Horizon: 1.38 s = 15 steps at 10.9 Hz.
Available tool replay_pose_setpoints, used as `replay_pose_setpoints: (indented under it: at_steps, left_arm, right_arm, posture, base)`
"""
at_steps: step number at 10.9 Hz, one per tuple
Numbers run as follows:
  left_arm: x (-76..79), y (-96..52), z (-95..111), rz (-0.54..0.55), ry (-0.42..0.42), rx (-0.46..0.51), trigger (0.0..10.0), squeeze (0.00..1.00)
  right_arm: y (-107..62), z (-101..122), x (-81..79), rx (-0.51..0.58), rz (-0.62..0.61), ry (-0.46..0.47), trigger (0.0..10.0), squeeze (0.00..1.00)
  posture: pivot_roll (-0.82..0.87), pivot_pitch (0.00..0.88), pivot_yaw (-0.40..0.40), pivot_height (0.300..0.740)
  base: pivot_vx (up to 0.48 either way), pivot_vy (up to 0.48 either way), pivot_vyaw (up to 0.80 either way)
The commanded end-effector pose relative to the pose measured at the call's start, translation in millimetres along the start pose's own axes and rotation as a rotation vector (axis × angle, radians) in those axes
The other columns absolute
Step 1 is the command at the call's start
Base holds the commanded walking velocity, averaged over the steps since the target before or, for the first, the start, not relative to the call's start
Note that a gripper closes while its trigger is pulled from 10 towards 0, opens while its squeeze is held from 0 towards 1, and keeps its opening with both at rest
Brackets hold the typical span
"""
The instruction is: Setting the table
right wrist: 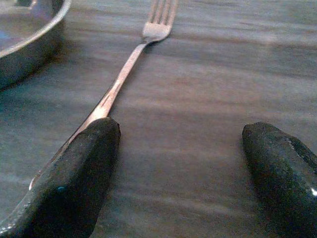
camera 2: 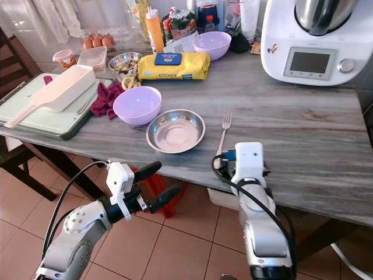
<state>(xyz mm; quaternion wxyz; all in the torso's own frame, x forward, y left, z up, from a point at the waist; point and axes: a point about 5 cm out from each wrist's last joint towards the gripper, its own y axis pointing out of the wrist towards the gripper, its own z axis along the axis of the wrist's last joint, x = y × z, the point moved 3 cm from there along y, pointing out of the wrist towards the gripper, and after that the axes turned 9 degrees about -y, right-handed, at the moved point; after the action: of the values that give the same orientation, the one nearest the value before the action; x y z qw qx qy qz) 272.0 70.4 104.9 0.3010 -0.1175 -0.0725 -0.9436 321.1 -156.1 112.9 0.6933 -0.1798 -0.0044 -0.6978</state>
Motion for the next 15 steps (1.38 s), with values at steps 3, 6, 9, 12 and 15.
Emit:
replay_pose_setpoints:
  at_steps: [3, 6, 9, 12, 15]
  left_arm:
    - [-2.0, -2.4, 4, 0.01, 0.017, 0.001, 10.0, 0.0]
    - [-1.8, -5.1, 2, 0.015, 0.018, 0.001, 10.0, 0.0]
    - [-2.8, -5.3, 1, 0.019, 0.018, 0.007, 10.0, 0.0]
    - [-19.4, -3.2, 9, 0.164, 0.055, 0.057, 10.0, 0.0]
    - [-40.4, -3.6, 2, 0.42, 0.086, 0.056, 10.0, 0.0]
  right_arm:
    - [0.5, -5, -13.7, -0.025, 0.057, 0.007, 10.0, 0.28]
    - [-9.2, 10, 3.6, 0.065, -0.015, -0.03, 10.0, 0.27]
    - [-27.1, 43, 18.7, 0.287, -0.096, -0.084, 10.0, 0.27]
    - [-37.4, 47, 16.2, 0.383, -0.125, -0.132, 10.0, 0.28]
    - [-34.6, 26, 13.8, 0.327, -0.119, -0.093, 10.0, 0.0]
  posture:
    - [-0.12, 0.104, 0.127, 0.74]
    - [-0.12, 0.098, 0.128, 0.74]
    - [-0.13, 0.088, 0.127, 0.74]
    - [-0.12, 0.063, 0.116, 0.74]
    - [-0.11, 0.013, 0.107, 0.74]
  base:
    - [0.0, 0.0, 0.0]
    - [0.0, 0.0, 0.0]
    - [0.0, 0.0, 0.0]
    - [0.0, 0.0, 0.0]
    - [0.0, 0.0, -0.26]
